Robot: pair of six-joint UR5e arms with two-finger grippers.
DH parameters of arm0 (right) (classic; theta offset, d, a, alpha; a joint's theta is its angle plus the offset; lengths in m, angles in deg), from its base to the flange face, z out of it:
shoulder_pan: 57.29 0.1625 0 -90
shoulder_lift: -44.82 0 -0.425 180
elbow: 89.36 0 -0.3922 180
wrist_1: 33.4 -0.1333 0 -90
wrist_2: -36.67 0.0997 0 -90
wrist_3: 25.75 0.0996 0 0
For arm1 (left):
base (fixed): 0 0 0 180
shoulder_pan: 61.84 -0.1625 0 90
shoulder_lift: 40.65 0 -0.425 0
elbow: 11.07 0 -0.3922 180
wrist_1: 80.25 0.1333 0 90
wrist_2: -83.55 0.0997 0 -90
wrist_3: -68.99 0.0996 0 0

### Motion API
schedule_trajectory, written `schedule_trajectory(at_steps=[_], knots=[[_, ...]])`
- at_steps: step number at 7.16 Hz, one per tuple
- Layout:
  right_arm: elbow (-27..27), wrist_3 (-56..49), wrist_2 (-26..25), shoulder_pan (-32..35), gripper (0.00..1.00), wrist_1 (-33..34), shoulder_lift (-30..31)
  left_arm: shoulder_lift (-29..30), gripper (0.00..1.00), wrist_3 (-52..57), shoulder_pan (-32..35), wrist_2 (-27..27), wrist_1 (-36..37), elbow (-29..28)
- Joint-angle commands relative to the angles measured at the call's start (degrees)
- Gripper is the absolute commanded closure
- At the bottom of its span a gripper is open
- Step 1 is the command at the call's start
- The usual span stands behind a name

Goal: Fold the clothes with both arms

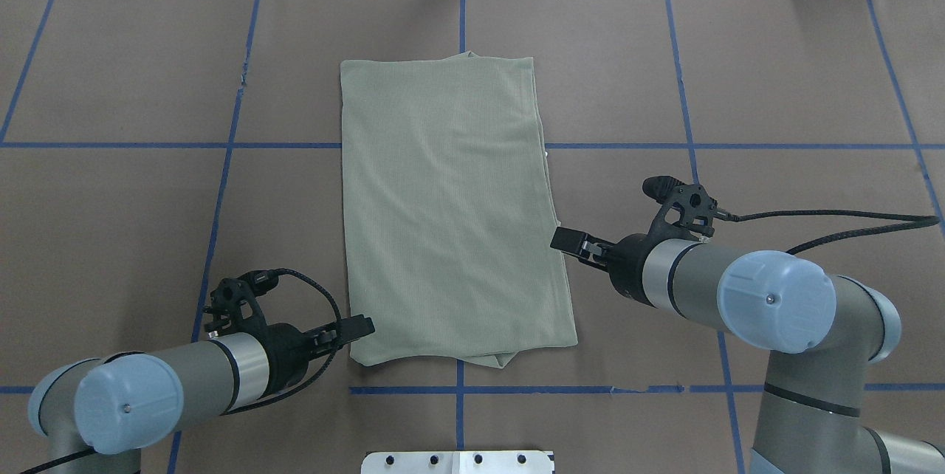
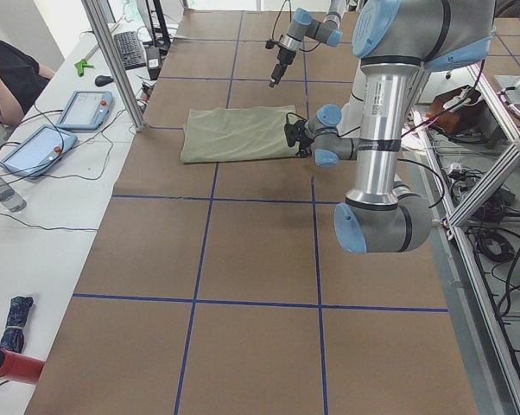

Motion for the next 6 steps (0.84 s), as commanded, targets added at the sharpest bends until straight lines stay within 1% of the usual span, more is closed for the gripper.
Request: schedule_trajectory(at_steps=[1,6], knots=[[-0.11,-0.01,-0.07,-0.04,0.0,0.0,-0.14,2.25,0.14,-1.03,-0.34,0.3,1.48,-1.91],[-0.2,-0.01,-0.16,-0.12,0.0,0.0,-0.4,3.31,0.14,-2.78,-0.43,0.39,1.48,-4.46]])
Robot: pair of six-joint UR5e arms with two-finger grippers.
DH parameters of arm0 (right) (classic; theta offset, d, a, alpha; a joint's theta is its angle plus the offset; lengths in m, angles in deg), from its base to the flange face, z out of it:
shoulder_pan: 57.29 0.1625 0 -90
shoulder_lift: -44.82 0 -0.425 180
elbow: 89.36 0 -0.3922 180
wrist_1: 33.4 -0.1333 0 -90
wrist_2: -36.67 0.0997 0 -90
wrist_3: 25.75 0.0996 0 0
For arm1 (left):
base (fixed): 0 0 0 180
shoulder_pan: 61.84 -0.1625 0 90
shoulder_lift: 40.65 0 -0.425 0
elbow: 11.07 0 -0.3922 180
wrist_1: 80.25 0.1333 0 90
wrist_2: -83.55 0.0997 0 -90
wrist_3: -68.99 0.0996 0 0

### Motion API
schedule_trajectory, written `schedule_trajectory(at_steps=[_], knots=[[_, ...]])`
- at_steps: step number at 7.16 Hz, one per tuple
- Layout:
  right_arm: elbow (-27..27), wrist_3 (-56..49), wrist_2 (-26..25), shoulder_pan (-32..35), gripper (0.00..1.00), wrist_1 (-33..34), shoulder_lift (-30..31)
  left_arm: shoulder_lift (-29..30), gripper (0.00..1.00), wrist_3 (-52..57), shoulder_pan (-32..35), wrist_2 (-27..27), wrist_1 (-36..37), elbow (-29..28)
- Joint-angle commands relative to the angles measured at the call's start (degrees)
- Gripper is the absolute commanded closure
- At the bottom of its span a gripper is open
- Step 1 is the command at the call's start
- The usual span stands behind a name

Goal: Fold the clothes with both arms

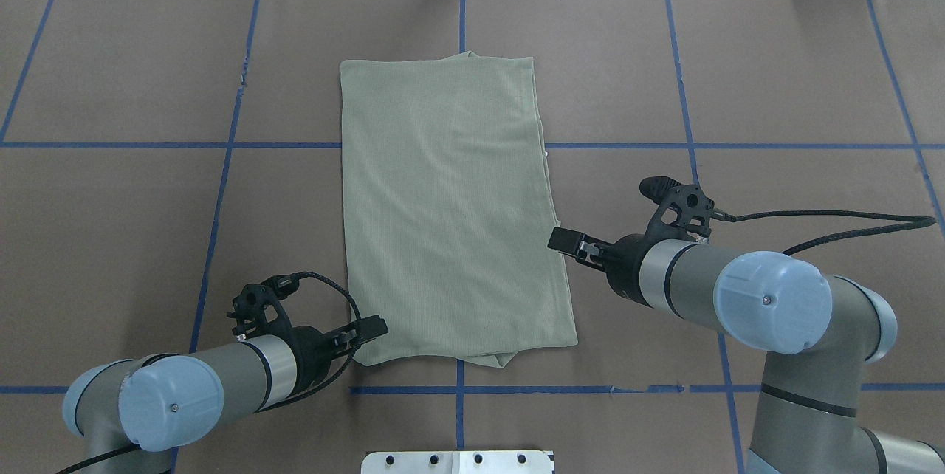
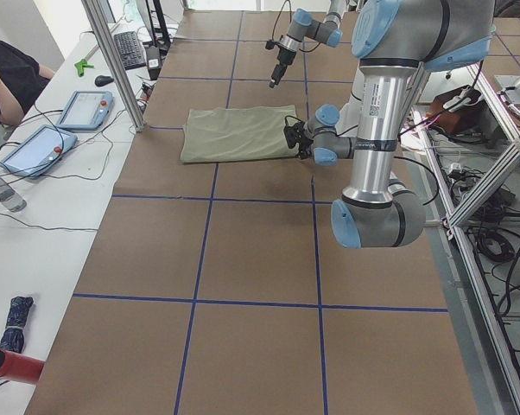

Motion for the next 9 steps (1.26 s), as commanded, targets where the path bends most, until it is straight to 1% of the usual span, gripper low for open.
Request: schedule_trajectory(at_steps=[1,3,4,5,7,8,9], knots=[[0.0,0.0,0.0,0.0,0.0,0.0,-0.07,0.86,0.14,-0.05,-0.02,-0.03,0.0,-1.09],[0.0,-0.09,0.0,0.0,0.0,0.0,-0.07,0.95,0.14,-0.05,-0.45,0.06,0.0,-1.27],[0.0,-0.09,0.0,0.0,0.0,0.0,-0.07,0.95,0.2,-0.13,-0.8,0.06,0.0,-1.27],[-0.09,-0.09,0.0,0.0,0.0,0.0,-0.07,1.3,0.34,-0.22,-0.89,0.58,0.0,-1.27],[-0.18,0.0,0.0,-0.18,0.0,0.0,-0.07,1.21,0.9,-0.22,-0.98,0.85,-0.09,-1.27],[-0.18,0.0,-0.09,-0.44,0.0,0.0,-0.16,0.95,1.0,-0.14,-0.98,0.94,0.0,-1.18],[-0.35,0.26,-0.96,-1.31,0.0,0.61,-0.42,0.78,1.0,-0.05,-0.9,0.94,0.0,-1.01]])
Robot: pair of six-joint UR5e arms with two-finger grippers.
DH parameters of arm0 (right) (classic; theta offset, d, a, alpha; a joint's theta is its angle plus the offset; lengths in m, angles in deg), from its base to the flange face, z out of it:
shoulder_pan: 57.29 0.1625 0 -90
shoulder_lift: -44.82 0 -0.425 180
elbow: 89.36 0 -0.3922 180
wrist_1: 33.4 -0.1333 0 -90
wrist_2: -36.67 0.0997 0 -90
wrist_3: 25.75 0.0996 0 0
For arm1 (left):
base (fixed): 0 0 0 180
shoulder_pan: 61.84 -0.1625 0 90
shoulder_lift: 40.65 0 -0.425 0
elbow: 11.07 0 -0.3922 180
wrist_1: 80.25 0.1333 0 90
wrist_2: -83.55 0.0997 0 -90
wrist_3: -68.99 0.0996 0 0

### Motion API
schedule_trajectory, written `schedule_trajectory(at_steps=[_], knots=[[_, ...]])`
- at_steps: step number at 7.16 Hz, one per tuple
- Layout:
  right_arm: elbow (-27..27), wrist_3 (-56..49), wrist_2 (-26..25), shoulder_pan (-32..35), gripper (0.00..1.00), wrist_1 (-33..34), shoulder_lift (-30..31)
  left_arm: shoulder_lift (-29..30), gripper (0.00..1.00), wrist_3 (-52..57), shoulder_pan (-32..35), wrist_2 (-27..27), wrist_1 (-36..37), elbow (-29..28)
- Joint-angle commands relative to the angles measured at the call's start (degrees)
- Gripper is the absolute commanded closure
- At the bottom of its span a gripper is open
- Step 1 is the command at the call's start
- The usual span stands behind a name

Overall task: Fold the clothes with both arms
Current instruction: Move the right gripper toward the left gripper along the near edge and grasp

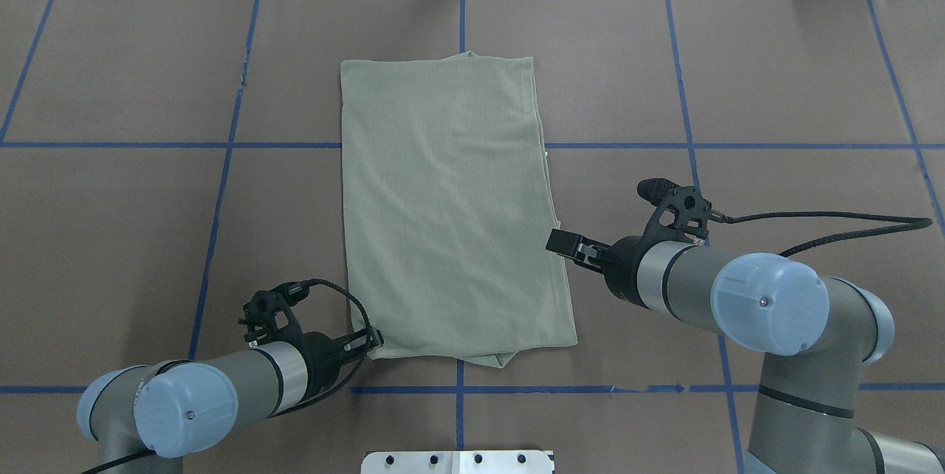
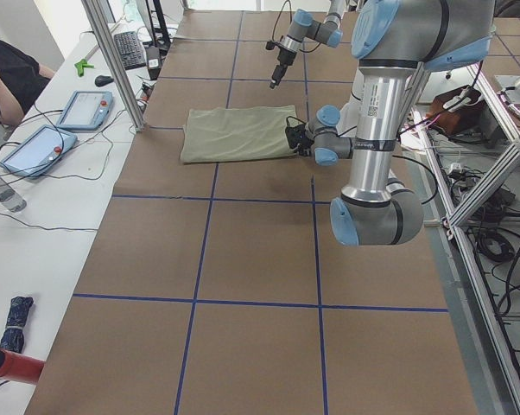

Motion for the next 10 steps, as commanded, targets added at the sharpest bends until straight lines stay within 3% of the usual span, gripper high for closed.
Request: schedule_trajectory(at_steps=[1,4,6,10], knots=[[-0.57,4.39,-2.52,-1.47,0.01,1.17,-0.83,0.04,1.0,0.19,0.06,0.05,0.02,0.34],[-1.01,21.1,-6.73,-7.6,0.03,22.39,-11.45,0.21,1.0,0.1,0.15,0.05,0.02,0.87],[-7.57,22.09,-9.04,-8.95,0.03,22.36,-14.09,0.22,1.0,0.1,0.41,-0.04,0.02,1.74],[-8.66,22.09,-10.36,-11.31,0.02,22.27,-13.4,0.13,1.0,0.19,0.41,-0.04,-0.07,3.15]])
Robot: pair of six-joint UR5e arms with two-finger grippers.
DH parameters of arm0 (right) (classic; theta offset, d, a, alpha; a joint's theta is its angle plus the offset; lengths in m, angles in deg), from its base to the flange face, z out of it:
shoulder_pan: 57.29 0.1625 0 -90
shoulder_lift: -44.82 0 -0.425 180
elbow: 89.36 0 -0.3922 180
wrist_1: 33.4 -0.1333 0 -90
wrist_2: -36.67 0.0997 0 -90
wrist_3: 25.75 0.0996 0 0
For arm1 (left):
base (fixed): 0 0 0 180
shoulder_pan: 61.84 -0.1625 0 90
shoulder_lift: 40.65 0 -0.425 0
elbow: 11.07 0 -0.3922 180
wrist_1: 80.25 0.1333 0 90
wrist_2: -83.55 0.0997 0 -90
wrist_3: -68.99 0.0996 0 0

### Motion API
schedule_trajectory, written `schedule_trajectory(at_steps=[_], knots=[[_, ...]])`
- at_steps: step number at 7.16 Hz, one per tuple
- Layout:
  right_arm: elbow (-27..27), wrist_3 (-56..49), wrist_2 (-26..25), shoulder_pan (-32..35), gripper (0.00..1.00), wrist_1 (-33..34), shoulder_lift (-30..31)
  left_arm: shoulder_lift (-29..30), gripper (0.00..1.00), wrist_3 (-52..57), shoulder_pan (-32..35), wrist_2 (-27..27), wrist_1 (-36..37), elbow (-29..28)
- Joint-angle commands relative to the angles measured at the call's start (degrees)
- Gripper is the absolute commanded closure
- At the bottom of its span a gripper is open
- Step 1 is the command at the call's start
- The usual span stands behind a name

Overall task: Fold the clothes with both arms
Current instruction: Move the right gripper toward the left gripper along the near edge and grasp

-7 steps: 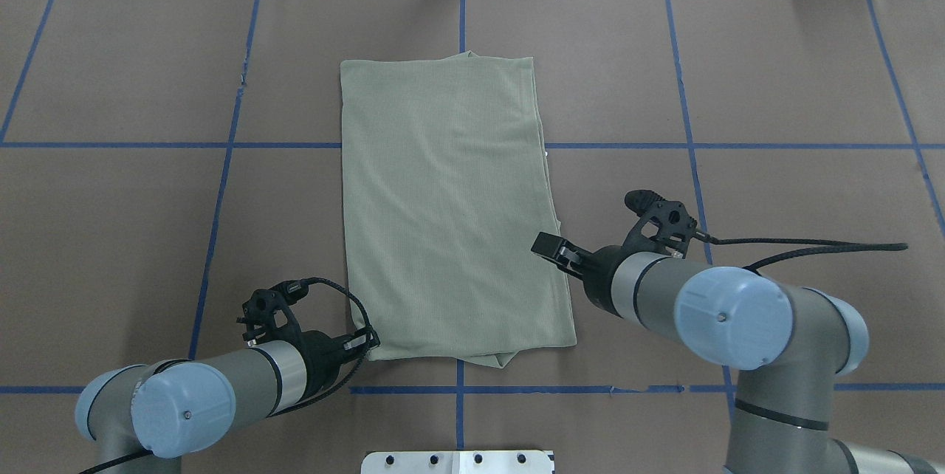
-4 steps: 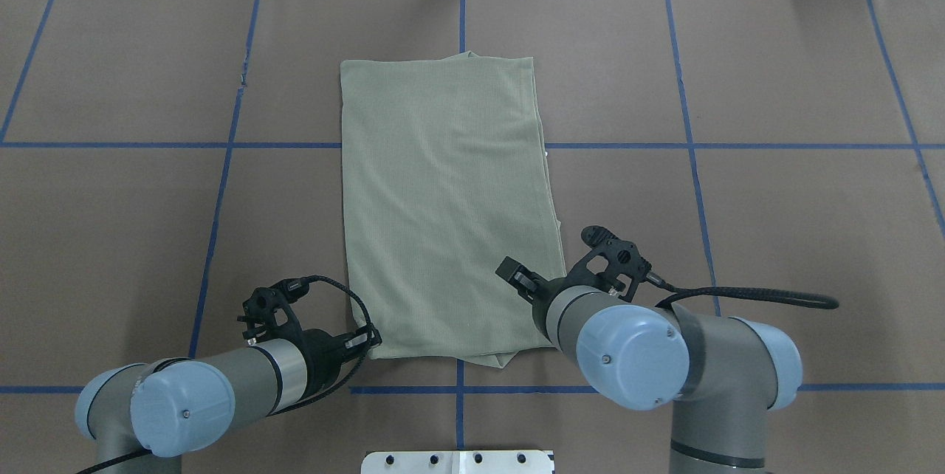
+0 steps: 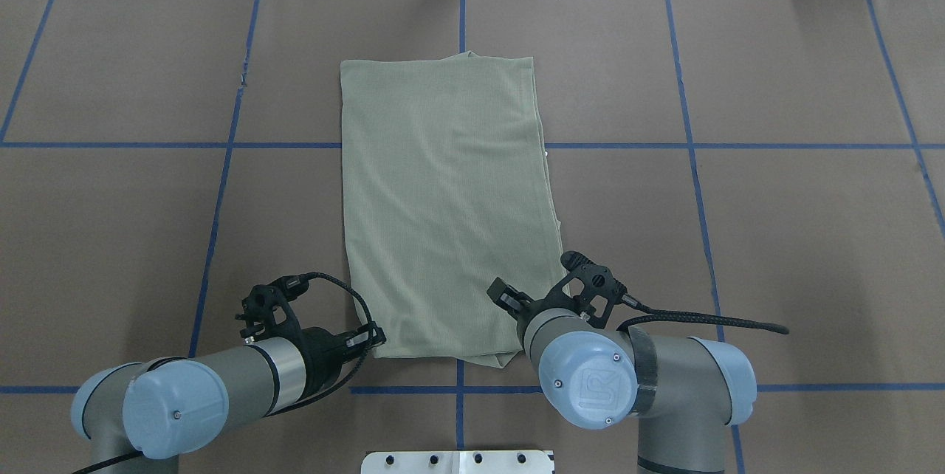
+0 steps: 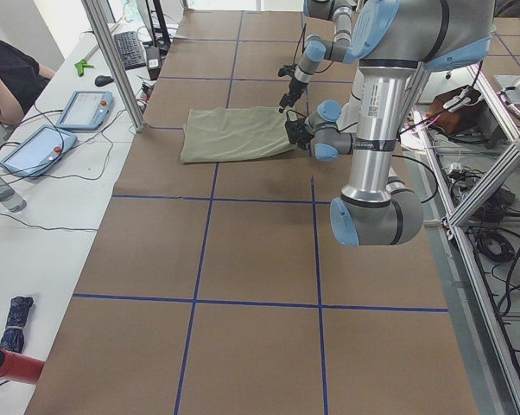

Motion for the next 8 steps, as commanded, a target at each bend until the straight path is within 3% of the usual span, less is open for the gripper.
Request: schedule_trajectory(at_steps=[1,7,8], knots=[[-0.32,0.02,-0.95,-1.06,0.02,-0.02,-0.03,-0.03,1.0,-0.02,0.03,0.0,-0.01,0.43],[-2.52,0.1,-4.02,-1.59,0.09,-0.2,-0.65,-0.29,1.0,-0.02,0.03,0.0,-0.18,0.78],[-2.52,0.1,-5.5,-1.94,0.16,-0.2,-0.73,-0.29,1.0,-0.02,0.03,0.0,-0.19,0.78]])
